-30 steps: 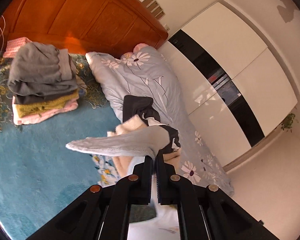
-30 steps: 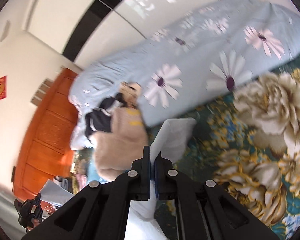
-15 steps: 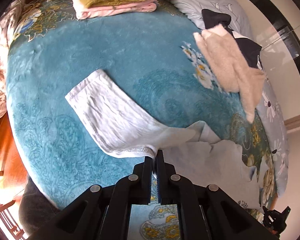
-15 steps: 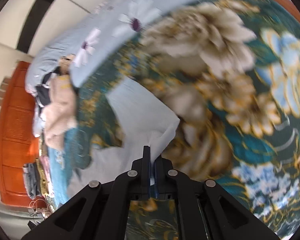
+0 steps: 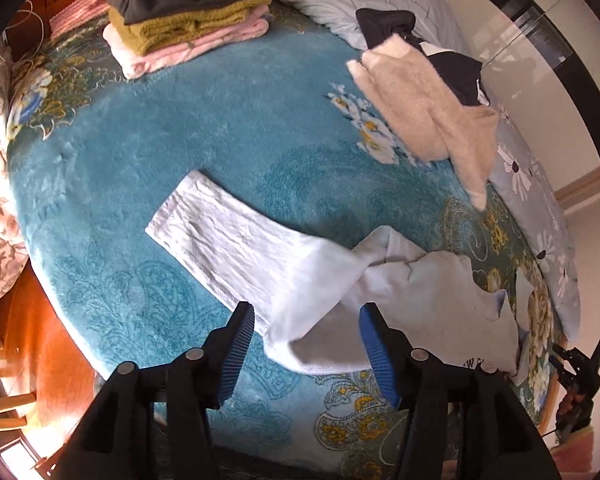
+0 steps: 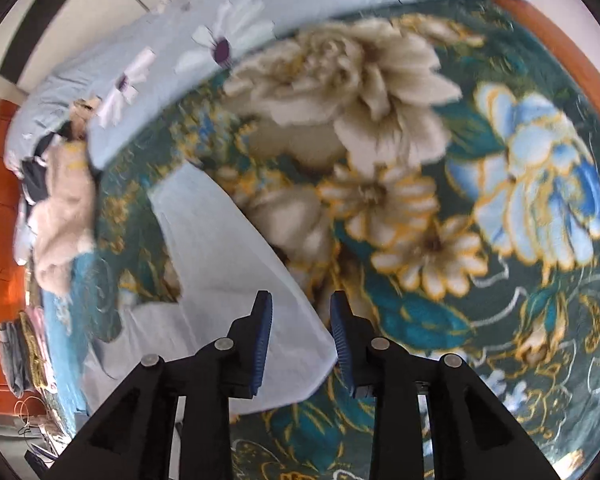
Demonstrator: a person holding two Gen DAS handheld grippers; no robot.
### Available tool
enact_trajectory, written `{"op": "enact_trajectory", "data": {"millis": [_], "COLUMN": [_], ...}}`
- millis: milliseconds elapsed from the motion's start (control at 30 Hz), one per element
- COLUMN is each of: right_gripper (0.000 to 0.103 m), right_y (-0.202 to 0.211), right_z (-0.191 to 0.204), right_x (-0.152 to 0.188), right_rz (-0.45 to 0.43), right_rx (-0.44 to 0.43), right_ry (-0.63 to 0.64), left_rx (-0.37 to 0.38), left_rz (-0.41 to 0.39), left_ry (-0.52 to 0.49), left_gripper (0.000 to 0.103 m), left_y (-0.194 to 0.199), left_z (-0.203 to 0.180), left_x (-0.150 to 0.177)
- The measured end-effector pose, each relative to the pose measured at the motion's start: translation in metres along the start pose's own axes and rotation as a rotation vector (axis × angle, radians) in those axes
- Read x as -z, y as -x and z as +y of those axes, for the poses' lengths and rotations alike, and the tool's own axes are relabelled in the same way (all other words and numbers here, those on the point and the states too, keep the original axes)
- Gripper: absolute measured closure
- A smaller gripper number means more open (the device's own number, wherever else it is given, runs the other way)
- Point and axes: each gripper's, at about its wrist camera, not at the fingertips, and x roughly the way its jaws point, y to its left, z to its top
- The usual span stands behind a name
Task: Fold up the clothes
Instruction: 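Grasp the white T-shirt shoulders with both grippers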
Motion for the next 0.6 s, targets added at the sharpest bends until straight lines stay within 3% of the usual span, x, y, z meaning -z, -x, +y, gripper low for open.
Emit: {"op": "enact_trajectory", "data": {"millis": [133, 200, 300, 467, 600], "right_gripper": [0.056, 0.055, 0.056, 0.056, 0.055], "right_y": [-0.015, -0.039, -0.074, -0.105, -0.118], "right_z": [0.048, 0.081, 0.132, 0.167, 0.166], "right_x": [0.002, 0.008, 0.020, 0.030, 0.027], "right_rz": [0.019, 0.076, 0.149, 0.167, 0.191], "right_rx": [-0.084, -0.106, -0.139, -0.063, -0.026], "right_ry": [0.161, 0.234, 0.335, 0.493, 0.563], "left_rx": [0.038, 0.062, 0.030, -0.020, -0.024], "left_rz": [0.013, 0.048, 0.115, 0.134, 0.138], "left_ry": [-0.065, -0.101, -0.221, -0.376, -0.406], "left_gripper": [0.040, 0.040, 0.040, 0.041, 0.041], "left_y": [-0.025, -0.055, -0.096, -0.141, -0.162], "left_z": [-0.048, -0.077, -0.121, -0.164, -0.171], "left_x": [-0.024, -0.032, -0.036, -0.032, -0.037]}}
